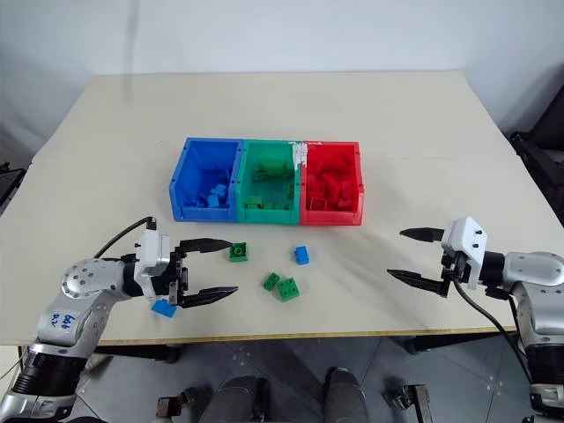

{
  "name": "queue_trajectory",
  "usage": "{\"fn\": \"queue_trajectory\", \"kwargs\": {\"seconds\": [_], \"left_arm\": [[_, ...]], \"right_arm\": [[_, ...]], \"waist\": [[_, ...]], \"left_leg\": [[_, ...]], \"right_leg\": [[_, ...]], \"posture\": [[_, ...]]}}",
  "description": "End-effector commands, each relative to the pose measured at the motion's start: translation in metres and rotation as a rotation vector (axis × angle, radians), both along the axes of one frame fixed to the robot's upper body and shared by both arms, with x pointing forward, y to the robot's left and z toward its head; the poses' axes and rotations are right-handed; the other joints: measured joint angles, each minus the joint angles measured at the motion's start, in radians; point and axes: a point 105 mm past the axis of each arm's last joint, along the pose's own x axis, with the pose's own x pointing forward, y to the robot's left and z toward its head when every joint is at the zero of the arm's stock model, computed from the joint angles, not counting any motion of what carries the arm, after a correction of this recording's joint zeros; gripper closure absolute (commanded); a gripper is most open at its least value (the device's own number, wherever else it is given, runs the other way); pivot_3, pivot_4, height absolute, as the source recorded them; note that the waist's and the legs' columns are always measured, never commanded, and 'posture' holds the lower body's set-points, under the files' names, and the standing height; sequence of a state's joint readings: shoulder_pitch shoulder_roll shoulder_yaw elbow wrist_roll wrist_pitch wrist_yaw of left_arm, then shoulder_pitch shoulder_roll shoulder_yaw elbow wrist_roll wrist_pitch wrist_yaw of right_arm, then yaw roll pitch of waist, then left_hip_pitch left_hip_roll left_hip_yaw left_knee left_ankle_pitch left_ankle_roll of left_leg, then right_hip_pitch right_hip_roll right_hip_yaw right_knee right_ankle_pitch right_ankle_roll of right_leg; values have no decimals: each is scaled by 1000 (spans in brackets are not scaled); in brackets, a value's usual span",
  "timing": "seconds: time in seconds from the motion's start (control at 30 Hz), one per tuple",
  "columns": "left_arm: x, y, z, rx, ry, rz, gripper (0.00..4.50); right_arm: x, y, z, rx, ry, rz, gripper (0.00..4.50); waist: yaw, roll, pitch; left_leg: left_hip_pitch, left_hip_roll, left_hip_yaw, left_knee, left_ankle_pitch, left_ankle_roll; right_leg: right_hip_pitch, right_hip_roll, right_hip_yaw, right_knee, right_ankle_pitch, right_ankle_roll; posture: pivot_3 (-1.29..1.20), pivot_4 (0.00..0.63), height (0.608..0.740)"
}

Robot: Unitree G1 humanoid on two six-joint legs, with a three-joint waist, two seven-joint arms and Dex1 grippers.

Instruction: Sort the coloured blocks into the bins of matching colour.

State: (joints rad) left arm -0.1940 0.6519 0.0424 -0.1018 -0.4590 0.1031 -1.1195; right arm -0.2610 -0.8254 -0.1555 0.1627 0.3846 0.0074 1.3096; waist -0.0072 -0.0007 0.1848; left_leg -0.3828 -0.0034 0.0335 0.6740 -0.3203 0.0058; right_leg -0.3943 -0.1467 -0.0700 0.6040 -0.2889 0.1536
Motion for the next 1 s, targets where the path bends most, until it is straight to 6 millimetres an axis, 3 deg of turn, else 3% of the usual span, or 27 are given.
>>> {"fn": "queue_trajectory", "kwargs": {"seconds": [0.03, 0.17, 0.37, 0.57, 0.67, 0.9, 1.0], "left_arm": [[-2, 16, 4, 22, -48, 53, 0], [-9, 31, 0, 37, -51, 119, 0], [-26, 51, -3, 44, -51, 230, 0], [-38, 49, -2, 31, -58, 280, 0], [-39, 45, -1, 25, -62, 281, 0], [-34, 41, 3, -4, -76, 275, 0], [-31, 45, 6, -38, -84, 316, 0]], "right_arm": [[1, 41, 7, 48, 32, 137, 31], [6, 76, 0, 8, 82, 253, 31], [34, 117, -15, -78, 92, 287, 31], [45, 135, -30, -144, 102, 306, 31], [50, 136, -31, -149, 92, 297, 599], [51, 139, -26, -124, 82, 297, 2935], [52, 147, -13, -67, 68, 295, 2964]], "waist": [[1, 0, 0], [4, 0, 0], [4, 0, 0], [5, 0, 0], [4, 0, 0], [2, 0, 0], [1, 0, 0]], "left_leg": [[0, 0, 0, 1, 0, 0], [0, 1, -1, 2, -1, -1], [-3, 3, -3, 8, -5, 2], [-4, 2, -9, 7, -6, 2], [-4, 1, -10, 7, -6, 2], [-3, 0, -9, 7, -6, 1], [-3, 0, -9, 7, -6, 1]], "right_leg": [[0, 0, 0, 0, 0, 0], [0, 0, 0, 1, 0, 0], [0, -2, 0, 2, 0, 0], [-1, -3, -1, 2, 0, 0], [-1, -2, 0, 2, 0, 0], [-2, -1, -1, 2, 0, 0], [-2, -1, -1, 2, 0, 0]], "posture": [[0, 150, 740], [0, 150, 740], [0, 150, 740], [0, 150, 740], [0, 150, 740], [0, 150, 740], [0, 150, 740]]}}
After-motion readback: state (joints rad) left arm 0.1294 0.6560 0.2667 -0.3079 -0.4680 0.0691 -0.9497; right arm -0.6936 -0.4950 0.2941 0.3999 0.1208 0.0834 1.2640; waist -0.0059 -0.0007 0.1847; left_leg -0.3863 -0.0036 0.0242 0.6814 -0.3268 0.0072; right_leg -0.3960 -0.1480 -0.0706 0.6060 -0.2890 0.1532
